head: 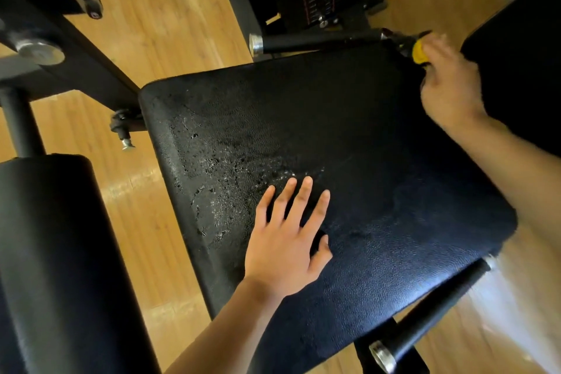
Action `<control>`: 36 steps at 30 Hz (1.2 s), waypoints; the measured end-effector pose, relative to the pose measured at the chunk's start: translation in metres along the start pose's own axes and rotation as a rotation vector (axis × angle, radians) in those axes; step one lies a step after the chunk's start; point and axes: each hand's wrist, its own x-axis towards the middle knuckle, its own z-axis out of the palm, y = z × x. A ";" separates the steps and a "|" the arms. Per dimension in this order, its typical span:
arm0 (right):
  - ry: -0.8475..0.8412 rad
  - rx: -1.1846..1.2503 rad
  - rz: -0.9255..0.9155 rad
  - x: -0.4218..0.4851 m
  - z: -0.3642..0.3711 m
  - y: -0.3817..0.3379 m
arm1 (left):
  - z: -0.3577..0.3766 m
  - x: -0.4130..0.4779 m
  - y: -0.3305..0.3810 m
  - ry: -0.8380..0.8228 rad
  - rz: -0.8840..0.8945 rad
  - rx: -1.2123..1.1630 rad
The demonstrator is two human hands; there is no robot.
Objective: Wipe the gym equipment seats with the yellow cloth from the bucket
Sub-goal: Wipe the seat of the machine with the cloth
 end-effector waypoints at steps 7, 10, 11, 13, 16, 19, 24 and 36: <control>-0.175 0.096 -0.386 -0.111 0.048 -0.097 | -0.002 0.001 0.002 0.018 -0.013 -0.005; -0.295 0.119 -0.619 -0.142 0.045 -0.096 | -0.003 0.001 0.002 0.021 -0.014 -0.008; -0.278 0.109 -0.626 -0.138 0.040 -0.080 | -0.003 0.001 0.003 0.017 -0.011 0.002; -0.199 0.090 -0.509 -0.126 0.029 -0.038 | -0.003 0.001 0.003 0.008 -0.006 0.019; -0.021 0.109 -0.238 -0.116 0.010 0.015 | -0.002 0.000 0.003 0.016 -0.001 0.019; 0.116 0.149 0.032 -0.121 0.023 -0.005 | 0.000 0.000 0.003 0.033 -0.002 0.022; -0.035 0.230 -0.219 -0.176 0.063 -0.116 | 0.001 0.000 0.003 0.055 -0.018 0.010; -0.164 0.022 -0.402 -0.165 0.018 -0.037 | -0.010 -0.003 0.002 0.308 -0.219 -0.455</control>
